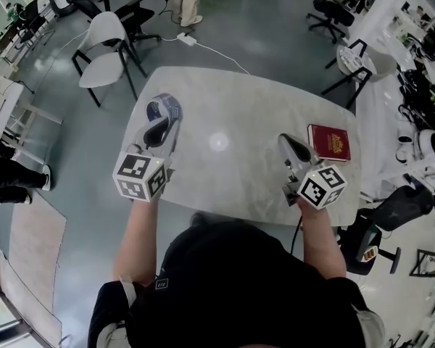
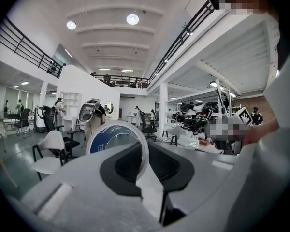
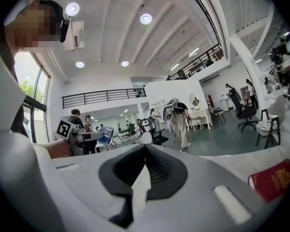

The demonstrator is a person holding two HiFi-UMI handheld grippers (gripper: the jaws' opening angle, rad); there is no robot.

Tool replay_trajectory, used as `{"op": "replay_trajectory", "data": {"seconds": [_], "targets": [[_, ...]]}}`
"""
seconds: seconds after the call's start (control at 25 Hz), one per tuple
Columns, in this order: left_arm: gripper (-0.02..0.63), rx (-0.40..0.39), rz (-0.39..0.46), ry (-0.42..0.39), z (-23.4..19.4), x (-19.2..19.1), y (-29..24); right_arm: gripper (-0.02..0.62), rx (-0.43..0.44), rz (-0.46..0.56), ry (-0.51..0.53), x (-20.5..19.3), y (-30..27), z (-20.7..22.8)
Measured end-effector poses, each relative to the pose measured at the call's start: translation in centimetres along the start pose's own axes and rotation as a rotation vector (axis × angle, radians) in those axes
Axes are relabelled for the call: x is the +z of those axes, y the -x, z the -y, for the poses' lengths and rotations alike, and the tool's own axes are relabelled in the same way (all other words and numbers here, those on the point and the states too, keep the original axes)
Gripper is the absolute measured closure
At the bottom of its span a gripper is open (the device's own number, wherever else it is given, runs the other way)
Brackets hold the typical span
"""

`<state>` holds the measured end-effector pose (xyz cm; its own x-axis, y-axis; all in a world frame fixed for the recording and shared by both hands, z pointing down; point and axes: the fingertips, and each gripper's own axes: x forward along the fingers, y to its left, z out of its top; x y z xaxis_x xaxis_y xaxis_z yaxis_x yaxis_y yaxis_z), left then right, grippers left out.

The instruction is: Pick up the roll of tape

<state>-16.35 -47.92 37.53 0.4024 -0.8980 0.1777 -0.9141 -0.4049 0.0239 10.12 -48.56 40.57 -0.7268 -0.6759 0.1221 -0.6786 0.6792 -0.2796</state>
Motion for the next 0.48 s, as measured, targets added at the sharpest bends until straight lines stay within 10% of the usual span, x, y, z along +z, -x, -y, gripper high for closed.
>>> {"op": "replay_trajectory", "data": {"seconds": [0.48], "targets": [[0.551, -0.023, -0.007, -0.021, 1.6, 0.4, -0.4, 0.594, -0.003, 0.015, 0.029, 0.3, 0.9, -0.4]]}}
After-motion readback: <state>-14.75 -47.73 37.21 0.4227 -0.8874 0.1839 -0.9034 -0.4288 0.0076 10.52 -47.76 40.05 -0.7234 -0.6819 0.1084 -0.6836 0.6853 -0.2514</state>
